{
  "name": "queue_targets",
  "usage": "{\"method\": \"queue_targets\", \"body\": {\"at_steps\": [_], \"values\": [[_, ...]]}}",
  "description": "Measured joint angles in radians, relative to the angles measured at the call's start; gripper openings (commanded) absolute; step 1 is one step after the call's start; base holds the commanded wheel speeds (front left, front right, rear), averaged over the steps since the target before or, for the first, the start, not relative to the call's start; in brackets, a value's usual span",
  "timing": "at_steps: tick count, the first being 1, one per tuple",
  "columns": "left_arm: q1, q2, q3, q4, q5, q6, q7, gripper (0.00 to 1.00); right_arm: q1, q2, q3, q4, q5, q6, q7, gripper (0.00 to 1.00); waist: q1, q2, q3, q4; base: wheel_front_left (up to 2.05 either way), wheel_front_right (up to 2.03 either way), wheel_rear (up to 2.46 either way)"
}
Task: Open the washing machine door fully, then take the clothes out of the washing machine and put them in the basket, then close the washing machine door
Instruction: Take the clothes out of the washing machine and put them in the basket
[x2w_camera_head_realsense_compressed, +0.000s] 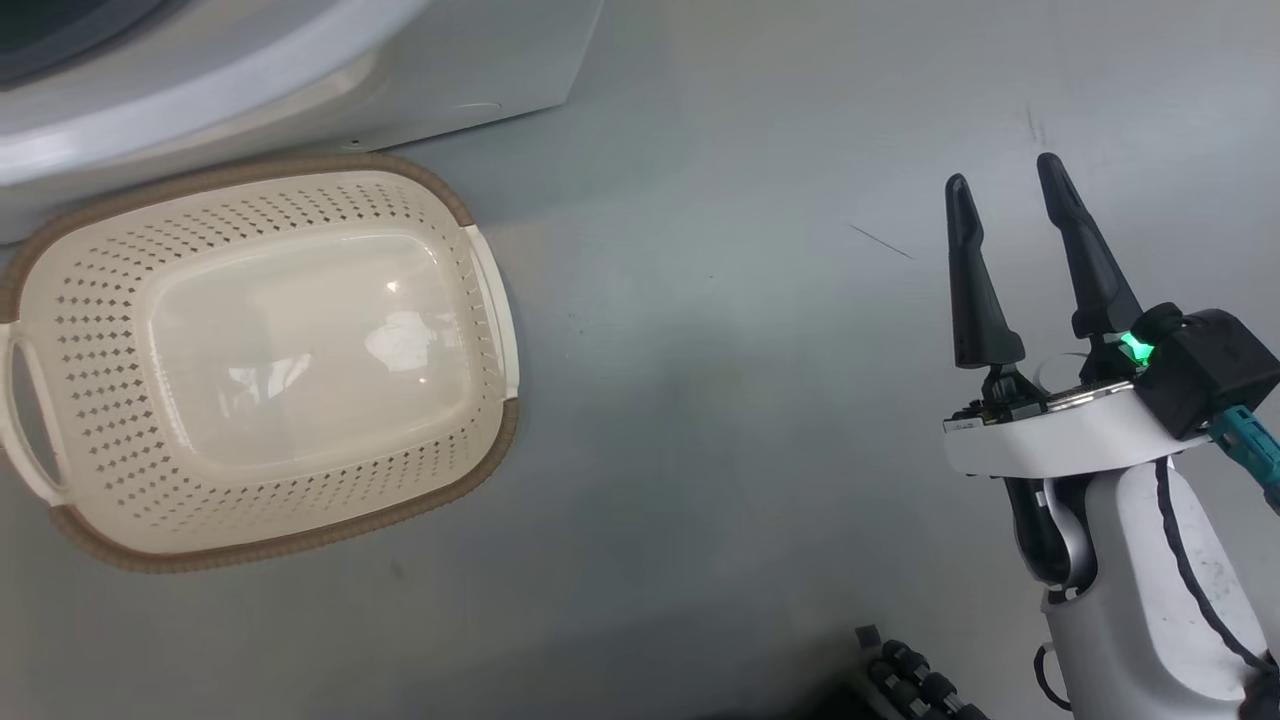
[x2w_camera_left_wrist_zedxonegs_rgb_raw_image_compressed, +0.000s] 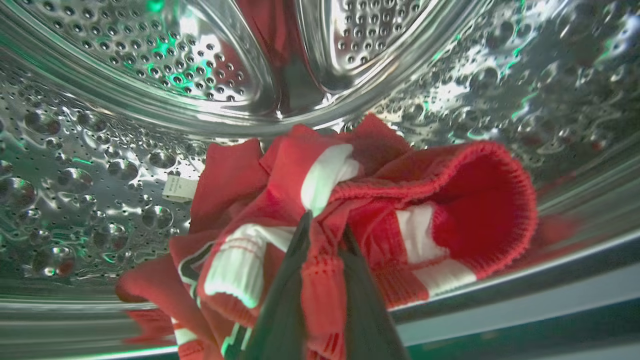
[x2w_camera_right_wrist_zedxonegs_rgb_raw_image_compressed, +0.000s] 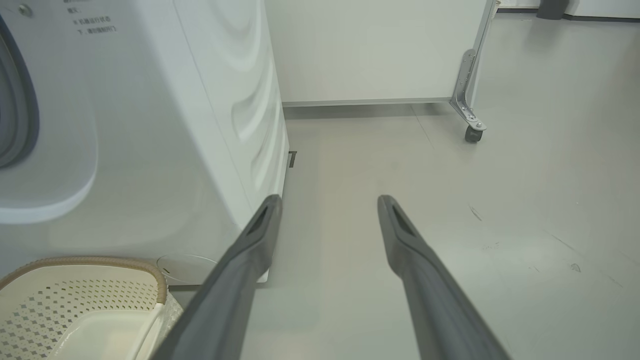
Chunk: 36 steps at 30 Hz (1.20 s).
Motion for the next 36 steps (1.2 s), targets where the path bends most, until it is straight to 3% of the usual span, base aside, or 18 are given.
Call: {"method": "queue_targets", "body": {"at_steps": [13,28,36], "values": [[0.116,-0.068,0.039,-0.077,-0.033,0.009,-0.264,0.0,0.001,-0.001,-0.022,0.004,-0.035,0.001,0.0,1.0,-0.0001,0.0,-0.048,0.069,0.0,0.0,0.0],[0.389,-0.172,0.059,-0.179,-0.046,0.035,-0.57,0.0,0.048,-0.012,-0.039,0.034,-0.067,0.009,0.0,1.0,-0.0001,0.0,-0.164,0.138,0.0,0.0,0.0],[0.535,-0.217,0.053,-0.272,-0.042,0.045,-0.581,0.0,0.096,-0.018,-0.051,0.05,-0.075,0.009,0.0,1.0,-0.0001,0.0,-0.251,0.175,0.0,0.0,0.0]]}}
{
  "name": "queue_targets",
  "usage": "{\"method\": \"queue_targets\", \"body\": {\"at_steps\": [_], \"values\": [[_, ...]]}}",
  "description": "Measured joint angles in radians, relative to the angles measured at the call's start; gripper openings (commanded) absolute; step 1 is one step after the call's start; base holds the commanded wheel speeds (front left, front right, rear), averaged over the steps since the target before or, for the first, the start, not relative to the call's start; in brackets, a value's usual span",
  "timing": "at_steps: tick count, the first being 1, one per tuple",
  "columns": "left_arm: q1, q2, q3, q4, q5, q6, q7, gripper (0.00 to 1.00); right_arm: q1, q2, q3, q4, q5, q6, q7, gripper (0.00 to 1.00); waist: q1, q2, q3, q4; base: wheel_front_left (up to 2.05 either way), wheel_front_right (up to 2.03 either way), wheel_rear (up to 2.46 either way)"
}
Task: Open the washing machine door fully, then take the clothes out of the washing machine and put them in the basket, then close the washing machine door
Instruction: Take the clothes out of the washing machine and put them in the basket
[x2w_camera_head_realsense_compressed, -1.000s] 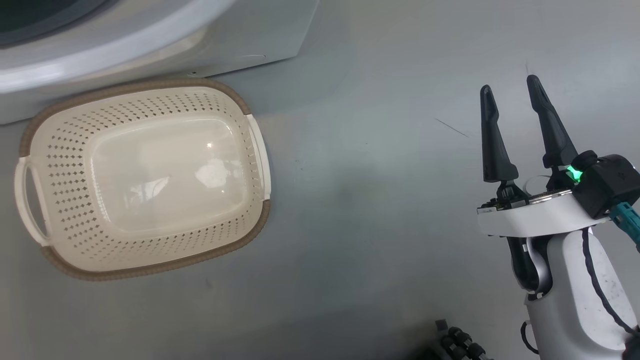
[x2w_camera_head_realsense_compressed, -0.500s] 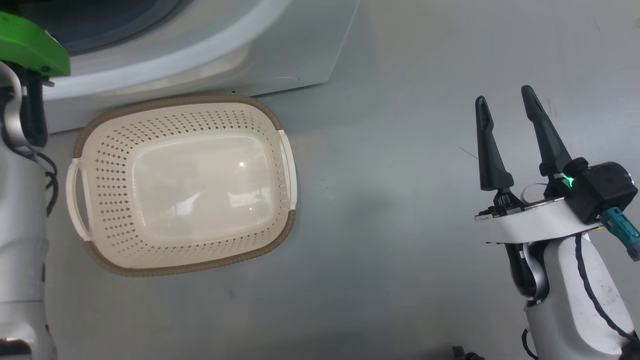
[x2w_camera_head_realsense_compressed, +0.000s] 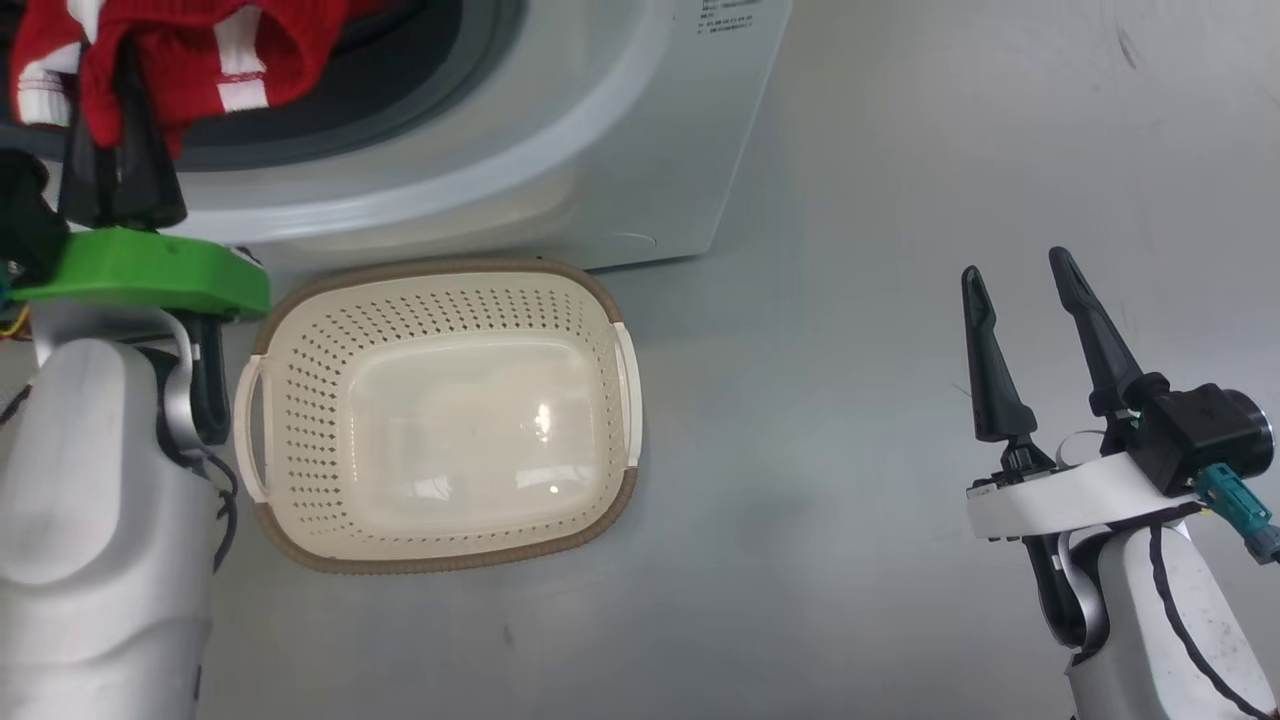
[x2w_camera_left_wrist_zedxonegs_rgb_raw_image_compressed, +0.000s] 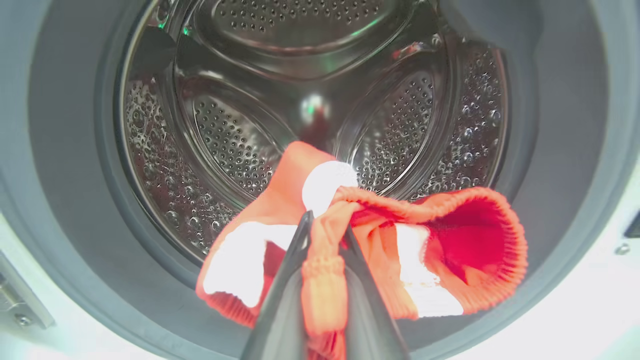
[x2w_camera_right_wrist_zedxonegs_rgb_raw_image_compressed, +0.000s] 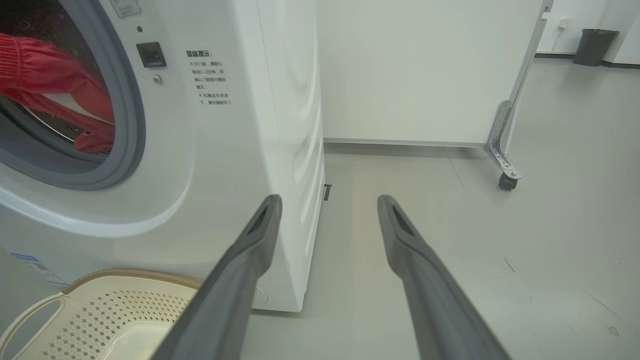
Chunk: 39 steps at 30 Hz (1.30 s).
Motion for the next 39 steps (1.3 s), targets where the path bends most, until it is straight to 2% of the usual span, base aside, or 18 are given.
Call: {"method": "queue_targets", "body": {"at_steps": [12,18,27,39], "values": [[0.162,-0.054,-0.013,-0.232,0.058,0.025,0.0,0.0,0.084,0.0,-0.003,0.015,-0.007,0.0,0.0,1.0,0.0,0.0,-0.135,0.05,0.0,0.0,0.0],[0.263,-0.057,-0.037,-0.3,0.076,0.026,0.0,0.0,0.112,0.0,0.005,0.014,-0.009,0.0,0.0,1.0,-0.0001,0.0,-0.186,0.072,0.0,0.0,0.0],[0.437,-0.069,-0.1,-0.256,0.053,0.034,0.03,0.0,0.117,0.002,0.033,-0.012,-0.009,0.001,0.0,1.0,0.0,0.0,-0.191,0.069,0.0,0.0,0.0],[0.457,-0.084,-0.17,-0.109,0.027,0.023,0.125,0.0,0.105,0.005,0.058,-0.055,-0.008,0.003,0.0,1.0,-0.0001,0.0,-0.103,0.03,0.0,0.0,0.0]]}}
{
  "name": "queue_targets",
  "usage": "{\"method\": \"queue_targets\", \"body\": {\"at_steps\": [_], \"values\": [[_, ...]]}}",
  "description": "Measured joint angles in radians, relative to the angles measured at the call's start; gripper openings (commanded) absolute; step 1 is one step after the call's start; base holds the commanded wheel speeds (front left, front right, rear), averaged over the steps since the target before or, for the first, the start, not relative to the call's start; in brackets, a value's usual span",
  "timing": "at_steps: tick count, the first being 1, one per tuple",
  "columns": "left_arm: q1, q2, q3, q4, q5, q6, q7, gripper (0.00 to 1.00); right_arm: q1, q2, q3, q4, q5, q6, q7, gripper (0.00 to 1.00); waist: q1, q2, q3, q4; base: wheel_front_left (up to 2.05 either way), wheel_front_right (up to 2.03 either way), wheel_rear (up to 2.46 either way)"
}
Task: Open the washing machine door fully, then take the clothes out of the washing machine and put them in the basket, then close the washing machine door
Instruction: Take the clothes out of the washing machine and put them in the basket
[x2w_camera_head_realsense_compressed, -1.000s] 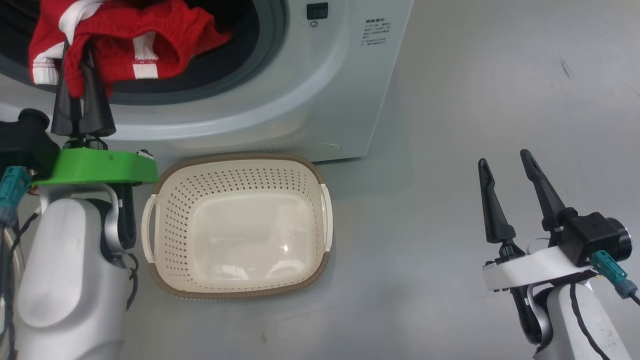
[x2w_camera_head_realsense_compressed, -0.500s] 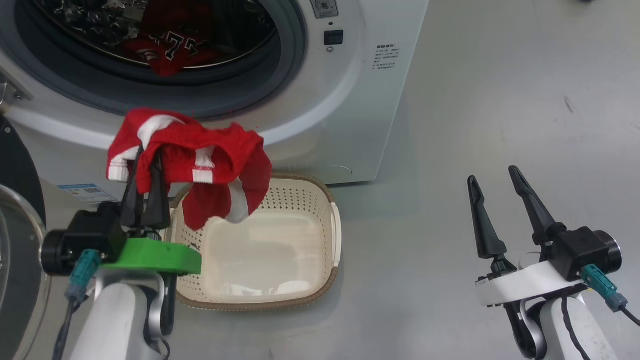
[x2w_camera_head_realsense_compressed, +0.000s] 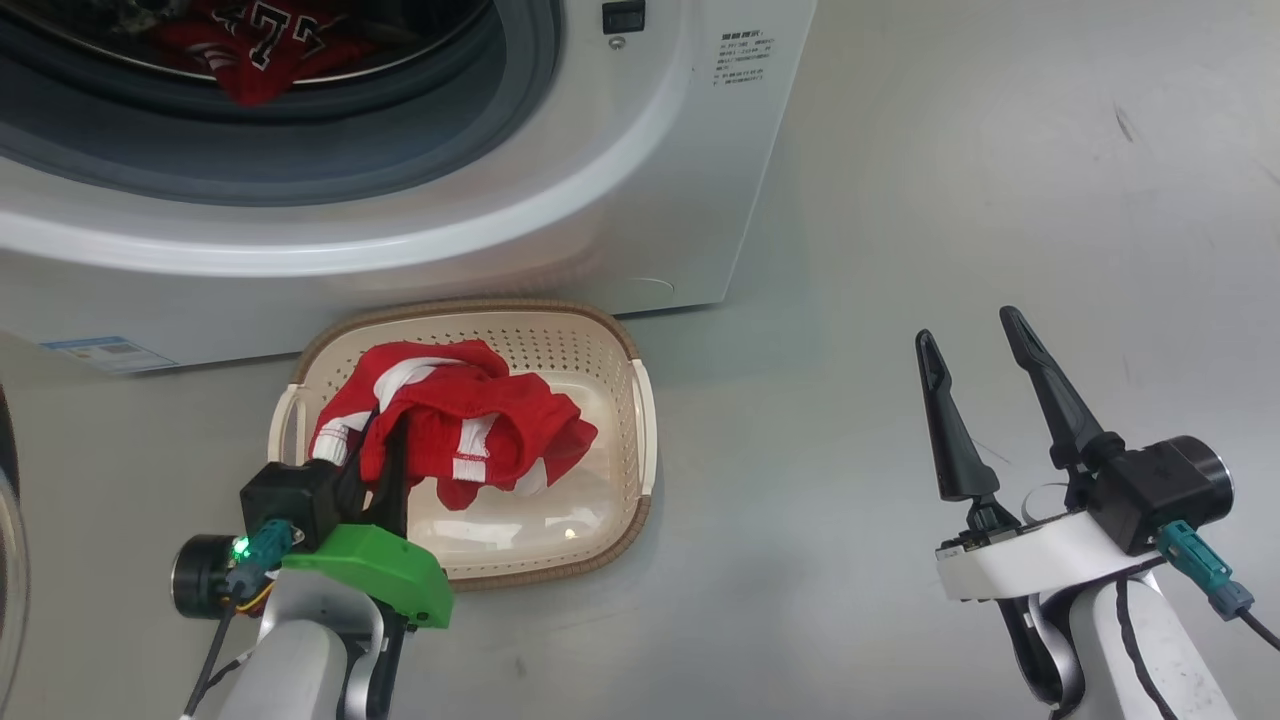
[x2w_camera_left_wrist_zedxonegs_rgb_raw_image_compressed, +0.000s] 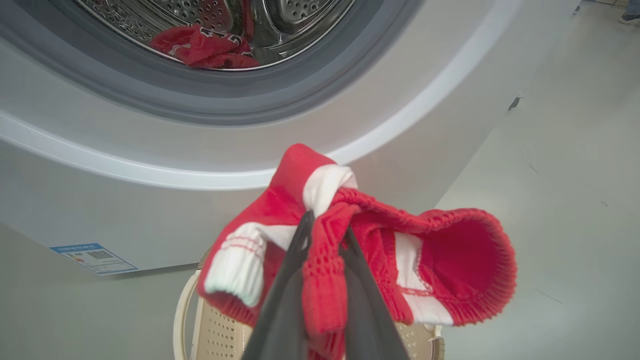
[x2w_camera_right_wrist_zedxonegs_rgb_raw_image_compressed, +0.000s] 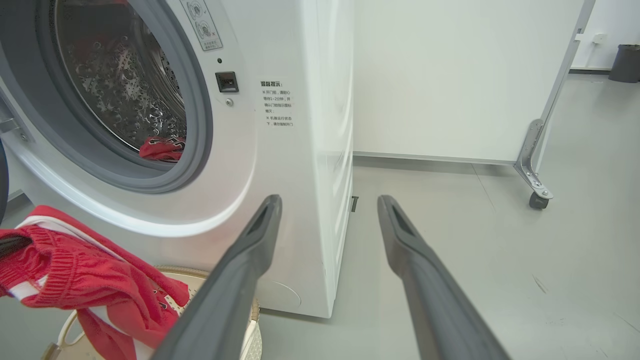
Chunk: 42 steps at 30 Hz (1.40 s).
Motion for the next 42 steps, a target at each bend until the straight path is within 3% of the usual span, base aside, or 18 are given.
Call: {"method": "queue_targets", "body": {"at_steps": [20,28,29,31,33,42], "values": [[-0.28,0.0,0.008,0.36,-0.013,-0.003,0.133,0.0,-0.127,0.001,0.063,-0.027,0.01,0.007,0.0,1.0,0.0,0.0,0.212,-0.088,0.0,0.0,0.0],[-0.32,0.015,0.023,0.502,-0.016,-0.002,0.162,0.02,-0.158,0.002,0.076,-0.021,0.028,0.01,0.0,1.0,0.0,0.0,0.261,-0.147,0.0,0.0,0.0],[-0.325,0.017,0.028,0.517,-0.016,-0.002,0.161,0.22,-0.159,0.002,0.074,-0.019,0.028,0.01,0.0,1.0,0.0,0.0,0.266,-0.153,0.0,0.0,0.0],[-0.335,0.019,0.035,0.542,-0.017,-0.001,0.158,0.44,-0.159,0.002,0.07,-0.016,0.029,0.01,0.0,1.0,0.0001,0.0,0.275,-0.164,0.0,0.0,0.0],[-0.344,0.018,0.034,0.563,-0.017,-0.001,0.149,1.0,-0.159,0.003,0.062,-0.015,0.029,0.01,0.0,1.0,0.0,0.0,0.282,-0.172,0.0,0.0,0.0],[-0.39,0.024,0.042,0.634,-0.014,0.003,0.087,1.0,-0.163,0.004,0.051,-0.006,0.029,0.01,0.0,1.0,0.0,0.0,0.284,-0.173,0.0,0.0,0.0]]}}
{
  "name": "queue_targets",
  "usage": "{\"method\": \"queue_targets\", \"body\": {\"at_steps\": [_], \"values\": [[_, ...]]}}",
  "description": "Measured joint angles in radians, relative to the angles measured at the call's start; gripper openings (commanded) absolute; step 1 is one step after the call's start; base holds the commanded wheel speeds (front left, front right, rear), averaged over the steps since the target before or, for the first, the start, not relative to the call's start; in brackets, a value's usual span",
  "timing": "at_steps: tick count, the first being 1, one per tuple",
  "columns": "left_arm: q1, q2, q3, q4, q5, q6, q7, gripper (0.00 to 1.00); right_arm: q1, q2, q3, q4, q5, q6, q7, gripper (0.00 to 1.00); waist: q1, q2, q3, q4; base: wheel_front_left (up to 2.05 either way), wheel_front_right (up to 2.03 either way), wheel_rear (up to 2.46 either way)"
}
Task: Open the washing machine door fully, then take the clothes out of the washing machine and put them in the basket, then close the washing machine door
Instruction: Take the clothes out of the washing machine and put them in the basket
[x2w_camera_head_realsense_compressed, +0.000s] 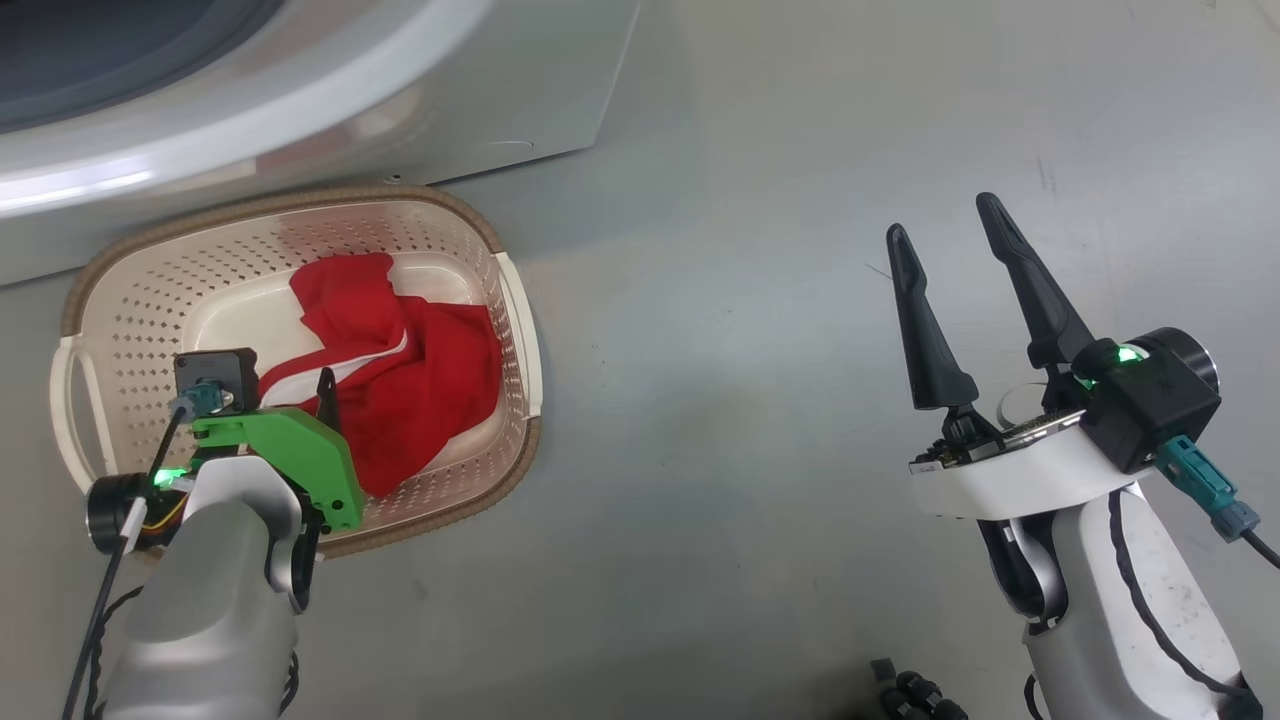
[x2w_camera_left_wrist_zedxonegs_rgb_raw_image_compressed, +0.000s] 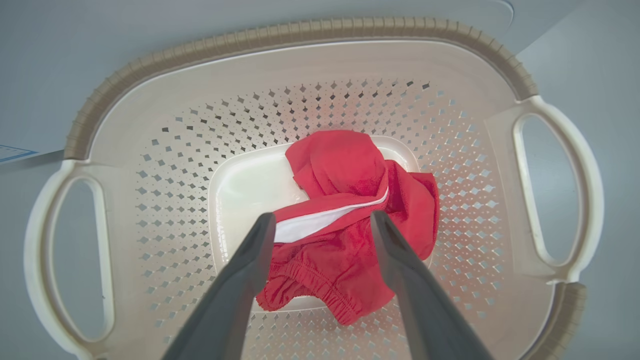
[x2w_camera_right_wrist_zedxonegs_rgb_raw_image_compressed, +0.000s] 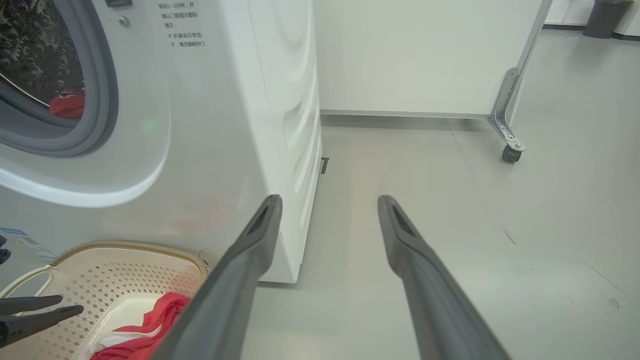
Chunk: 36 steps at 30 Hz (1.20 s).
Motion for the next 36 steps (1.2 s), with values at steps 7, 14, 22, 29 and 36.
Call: {"method": "queue_targets", "body": {"at_steps": [7,14,22,29,36], "values": [[-0.005,-0.002,0.019,0.032,-0.008,-0.003,-0.083,1.0,-0.003,0.001,-0.007,0.014,0.0,0.0,0.0,1.0,0.0,0.0,-0.021,0.013,0.0,0.0,0.0],[-0.005,-0.008,0.03,0.032,-0.011,-0.019,-0.194,1.0,-0.002,0.001,-0.017,0.033,-0.001,0.005,0.0,1.0,0.0,0.0,-0.059,0.03,0.0,0.0,0.0],[0.01,-0.025,0.061,-0.036,-0.018,-0.018,-0.212,1.0,0.015,0.0,-0.035,0.061,-0.006,0.005,0.0,1.0,0.0,0.0,-0.126,0.059,0.0,0.0,0.0],[0.066,-0.029,0.088,-0.212,-0.005,-0.019,-0.211,1.0,0.052,-0.009,-0.056,0.08,-0.016,0.005,0.0,1.0,0.0,0.0,-0.205,0.091,0.0,0.0,0.0],[0.159,-0.029,0.098,-0.368,0.042,-0.019,-0.211,1.0,0.094,-0.01,-0.065,0.091,-0.021,0.005,0.0,1.0,0.0,0.0,-0.294,0.123,0.0,0.0,0.0]]}}
